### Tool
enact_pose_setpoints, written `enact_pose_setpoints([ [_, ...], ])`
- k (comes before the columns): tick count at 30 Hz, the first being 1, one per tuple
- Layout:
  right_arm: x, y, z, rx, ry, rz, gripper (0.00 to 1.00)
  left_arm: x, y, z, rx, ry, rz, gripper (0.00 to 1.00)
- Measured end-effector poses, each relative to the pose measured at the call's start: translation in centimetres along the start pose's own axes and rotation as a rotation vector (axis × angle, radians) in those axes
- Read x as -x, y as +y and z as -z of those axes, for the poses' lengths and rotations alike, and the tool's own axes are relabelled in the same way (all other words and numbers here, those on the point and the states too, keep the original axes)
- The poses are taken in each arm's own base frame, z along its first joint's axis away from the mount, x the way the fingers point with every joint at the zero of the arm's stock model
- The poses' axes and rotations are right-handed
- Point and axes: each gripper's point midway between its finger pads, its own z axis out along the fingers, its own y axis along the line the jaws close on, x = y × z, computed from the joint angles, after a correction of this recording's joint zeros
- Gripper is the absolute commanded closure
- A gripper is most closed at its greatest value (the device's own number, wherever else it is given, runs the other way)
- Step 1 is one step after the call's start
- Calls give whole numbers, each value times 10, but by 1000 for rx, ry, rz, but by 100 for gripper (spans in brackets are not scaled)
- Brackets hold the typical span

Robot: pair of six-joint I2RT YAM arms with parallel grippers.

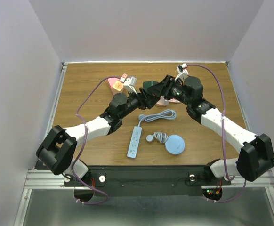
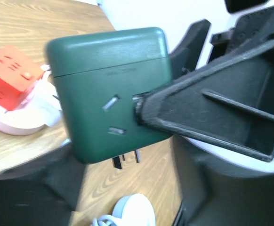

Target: Insert the plug

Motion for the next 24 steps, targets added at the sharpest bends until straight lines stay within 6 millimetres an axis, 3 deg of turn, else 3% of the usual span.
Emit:
enact_pose_setpoints([
  [7,-3,1,-1,12,-5,3,100,2,13,0,70,-25,0,45],
  [8,-3,0,-2,12,-5,4,100,2,13,0,78,-29,-2,50],
  [10,-5,0,-4,12,-2,9,100,2,17,1,97,-31,-8,72],
  [11,-6,-1,-5,7,-2,16,100,1,18,1,101,-27,-12,89],
  [12,-9,-4,-7,0,2,17,99,0,18,1,101,-27,-11,95],
  [13,-10,-5,-9,-5,5,17,99,1,20,1,112,-30,-19,100],
  [16,-13,-9,-9,-14,7,20,91,-1,22,2,118,-24,-27,100],
  [17,-14,-9,-10,-14,6,23,86,-1,22,2,119,-24,-32,100],
  [20,-20,-13,-9,-22,18,30,59,-7,28,5,123,-18,-66,100],
  [22,-26,-17,-9,-35,29,31,35,-14,34,8,127,-5,-100,100],
  [24,-32,-23,-7,-59,37,32,25,-20,38,11,128,9,-133,100],
])
